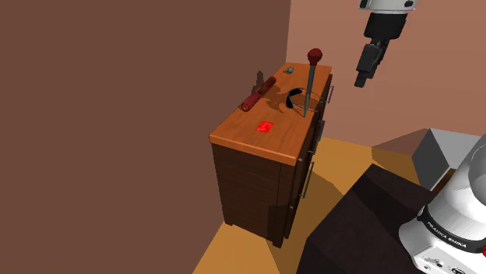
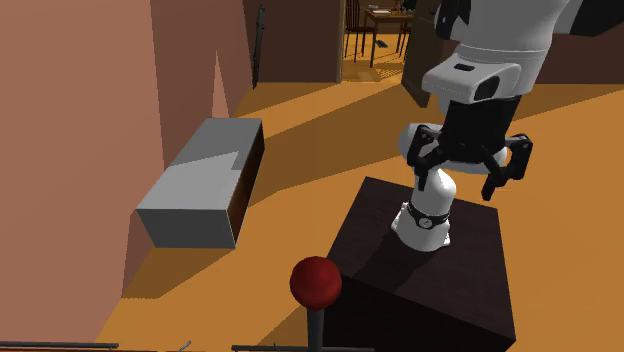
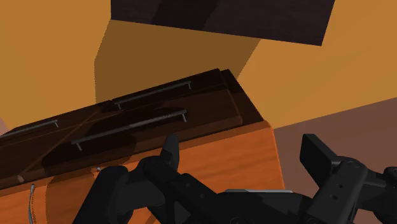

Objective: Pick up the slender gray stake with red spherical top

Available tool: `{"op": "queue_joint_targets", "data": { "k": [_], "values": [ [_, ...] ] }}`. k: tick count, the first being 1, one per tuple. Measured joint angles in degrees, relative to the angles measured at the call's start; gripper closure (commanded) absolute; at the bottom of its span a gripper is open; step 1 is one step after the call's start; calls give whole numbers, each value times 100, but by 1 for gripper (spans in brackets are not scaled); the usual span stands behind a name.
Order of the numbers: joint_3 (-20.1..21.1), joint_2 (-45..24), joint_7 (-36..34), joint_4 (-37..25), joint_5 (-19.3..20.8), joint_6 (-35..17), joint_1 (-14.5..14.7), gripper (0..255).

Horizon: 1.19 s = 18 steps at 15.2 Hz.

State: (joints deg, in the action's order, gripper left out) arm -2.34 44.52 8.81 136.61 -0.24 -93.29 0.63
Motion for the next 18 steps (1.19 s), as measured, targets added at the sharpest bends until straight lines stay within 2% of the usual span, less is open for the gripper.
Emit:
{"op": "queue_joint_targets", "data": {
  "k": [2, 8, 13, 18],
  "values": [
    [-35, -104, 44, -88, 22, -3, -7, 0],
    [-377, -1410, 507, -1264, 174, 24, -38, 0],
    [-642, -2564, 930, -2526, 192, 276, -56, 0],
    [-889, -3881, 1391, -4127, 86, 708, -123, 0]
  ]
}}
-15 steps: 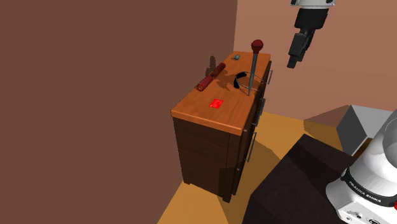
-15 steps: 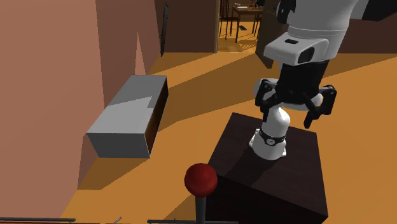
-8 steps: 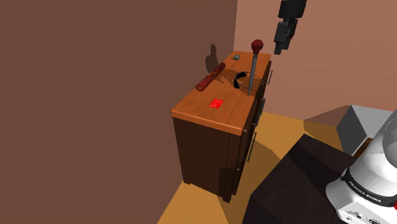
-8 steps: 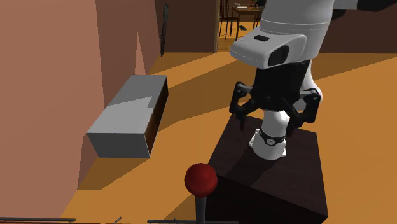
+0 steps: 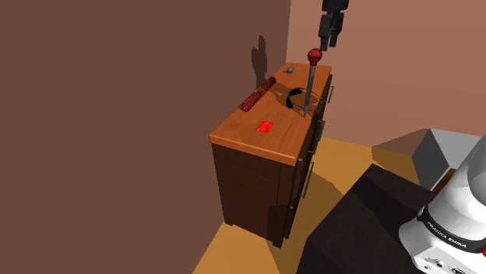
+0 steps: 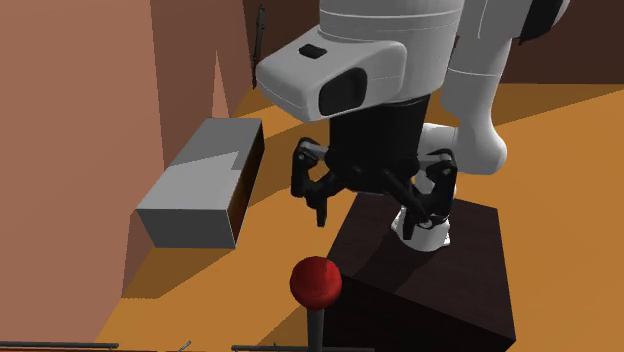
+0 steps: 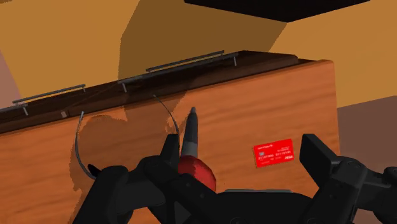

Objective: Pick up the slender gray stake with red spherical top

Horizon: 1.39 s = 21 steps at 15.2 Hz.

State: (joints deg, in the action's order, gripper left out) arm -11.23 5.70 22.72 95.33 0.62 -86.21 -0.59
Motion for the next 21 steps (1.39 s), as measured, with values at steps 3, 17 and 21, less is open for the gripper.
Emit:
{"op": "queue_joint_targets", "data": {
  "k": [3, 17, 21],
  "values": [
    [-122, -853, 280, -1074, -120, 319, -96, 0],
    [-163, -1405, 440, -1290, -203, 50, -161, 255],
    [-162, -1397, 438, -1279, -202, 41, -159, 255]
  ]
}}
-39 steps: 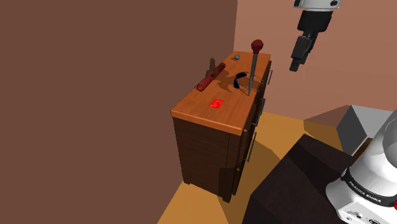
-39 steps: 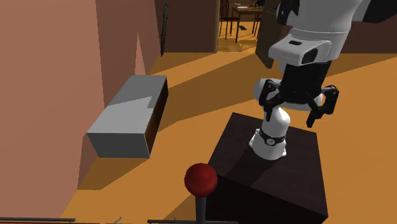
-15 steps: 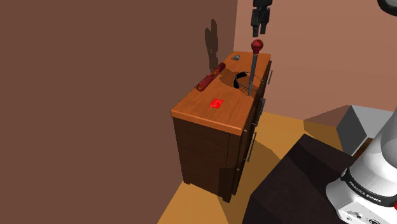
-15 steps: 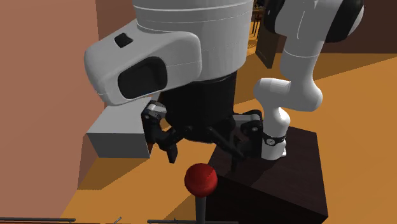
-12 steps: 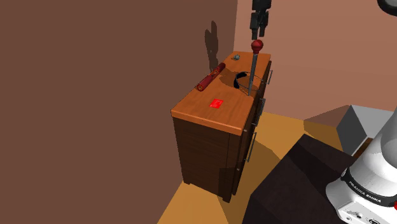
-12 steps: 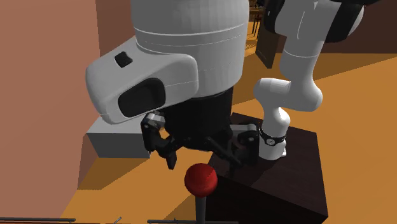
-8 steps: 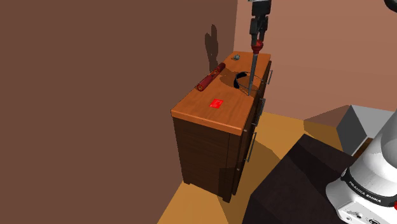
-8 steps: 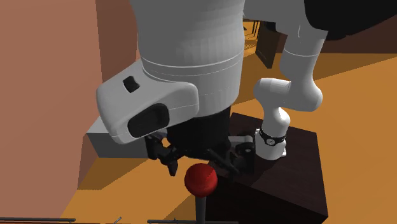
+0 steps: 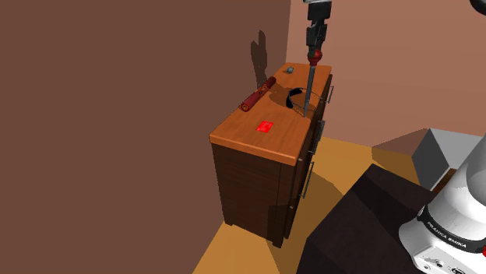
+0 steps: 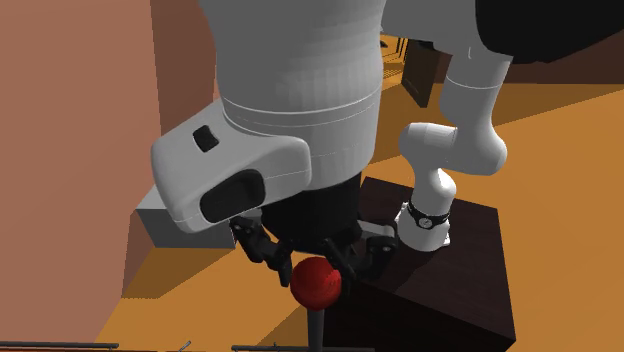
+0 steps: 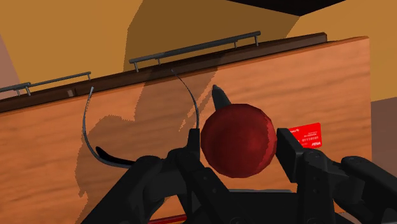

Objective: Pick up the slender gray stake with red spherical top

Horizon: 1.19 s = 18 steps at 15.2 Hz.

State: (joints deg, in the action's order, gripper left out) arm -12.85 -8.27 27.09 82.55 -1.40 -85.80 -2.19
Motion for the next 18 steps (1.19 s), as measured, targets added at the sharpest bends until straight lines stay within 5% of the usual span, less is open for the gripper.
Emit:
{"op": "queue_joint_targets", "data": {
  "k": [9, 18],
  "values": [
    [-11, -154, 19, -581, -32, 448, -28, 255],
    [-40, -602, 76, -1945, -139, 1373, -129, 255]
  ]
}}
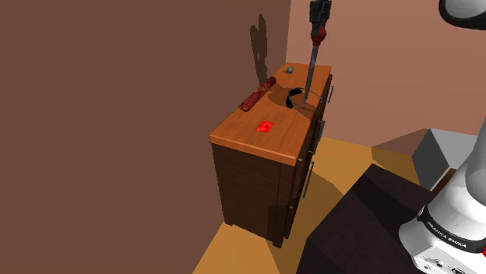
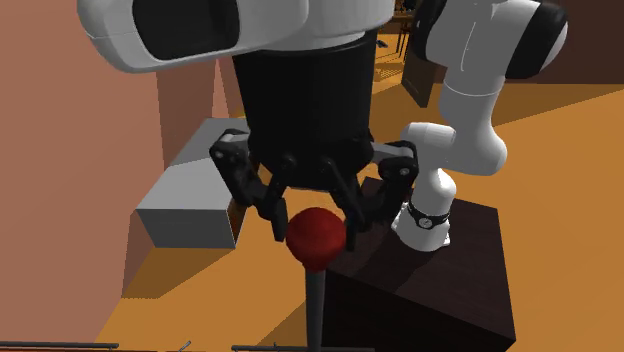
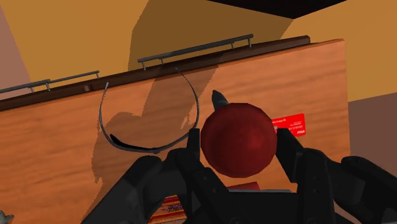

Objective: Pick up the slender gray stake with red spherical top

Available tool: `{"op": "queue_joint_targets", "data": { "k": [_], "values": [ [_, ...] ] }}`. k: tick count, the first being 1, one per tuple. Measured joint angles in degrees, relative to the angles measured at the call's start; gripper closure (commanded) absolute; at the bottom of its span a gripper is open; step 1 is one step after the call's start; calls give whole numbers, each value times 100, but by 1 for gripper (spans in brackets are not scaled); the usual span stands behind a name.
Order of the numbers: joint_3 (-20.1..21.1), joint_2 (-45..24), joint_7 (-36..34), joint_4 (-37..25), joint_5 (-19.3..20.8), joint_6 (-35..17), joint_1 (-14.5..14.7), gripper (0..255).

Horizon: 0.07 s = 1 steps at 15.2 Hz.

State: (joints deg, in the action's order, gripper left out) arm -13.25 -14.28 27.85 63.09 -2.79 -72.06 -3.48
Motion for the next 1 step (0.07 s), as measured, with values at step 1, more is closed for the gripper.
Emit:
{"op": "queue_joint_targets", "data": {
  "k": [1],
  "values": [
    [1, -25, -5, -90, -7, 66, -2, 255]
  ]
}}
